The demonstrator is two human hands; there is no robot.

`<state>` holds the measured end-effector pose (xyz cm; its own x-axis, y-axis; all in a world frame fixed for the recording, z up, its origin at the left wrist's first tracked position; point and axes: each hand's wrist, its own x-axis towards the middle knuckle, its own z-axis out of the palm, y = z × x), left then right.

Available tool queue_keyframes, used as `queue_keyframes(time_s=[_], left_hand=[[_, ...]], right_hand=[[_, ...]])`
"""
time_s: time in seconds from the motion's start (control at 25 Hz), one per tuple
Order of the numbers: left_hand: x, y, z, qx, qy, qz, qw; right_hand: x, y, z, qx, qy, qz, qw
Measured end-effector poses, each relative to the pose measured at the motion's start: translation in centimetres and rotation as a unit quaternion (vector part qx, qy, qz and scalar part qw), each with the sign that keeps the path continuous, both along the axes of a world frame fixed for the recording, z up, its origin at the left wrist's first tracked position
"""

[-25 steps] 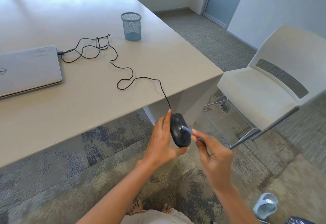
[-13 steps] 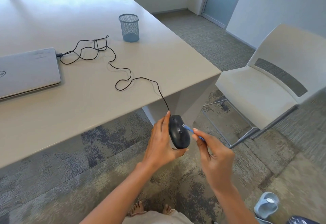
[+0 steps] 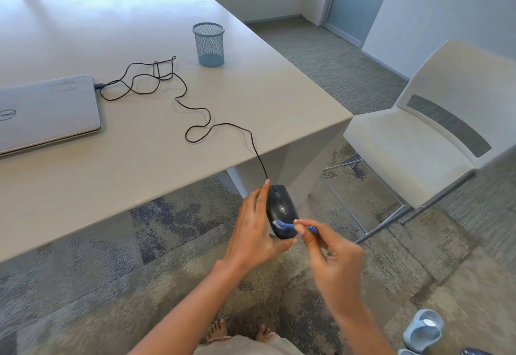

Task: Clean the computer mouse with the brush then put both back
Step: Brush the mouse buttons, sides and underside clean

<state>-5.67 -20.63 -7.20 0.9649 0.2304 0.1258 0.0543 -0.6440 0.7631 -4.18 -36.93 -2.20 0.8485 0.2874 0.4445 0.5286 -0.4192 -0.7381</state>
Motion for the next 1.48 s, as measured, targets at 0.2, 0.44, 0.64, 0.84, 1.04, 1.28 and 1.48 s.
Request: queue_keyframes(time_s=[0.2,0.44,0.64,0.84,1.04,1.28,1.48], left_hand=[[-0.3,0.0,-0.2,0.016,-0.019,-0.006,1.000],[-0.4,0.3,-0.1,0.008,-0.031,-0.005,0.999],[-0.7,0.6,-0.2,0.019,-0.032,-0.024,0.999],[-0.8,0.5,-0.2,0.037,-0.049,-0.032,0.998],[-0.9,0.7,0.0,0.038,-0.055,-0.034,0.997],[-0.4,1.0,0.4,0.051,-0.067,-0.036,0.996],[-0.2,0.7,0.4,0.051,-0.074,-0.040,0.995]], right_hand=[[2.8,-0.8,1.3,0.073,0.073,-0.054,0.993],[2.9,-0.8,1.9,0.062,0.073,-0.051,0.994],[3.5,0.3,2.3,0.034,0.038,-0.059,0.997],[5.1,1.9,2.7,0.041,0.028,-0.051,0.997],[6.3,3.2,2.6,0.051,-0.004,-0.032,0.998],[6.4,3.7,2.8,0.062,-0.020,-0.024,0.998],[6.5,3.7,2.8,0.054,-0.038,-0.029,0.997]])
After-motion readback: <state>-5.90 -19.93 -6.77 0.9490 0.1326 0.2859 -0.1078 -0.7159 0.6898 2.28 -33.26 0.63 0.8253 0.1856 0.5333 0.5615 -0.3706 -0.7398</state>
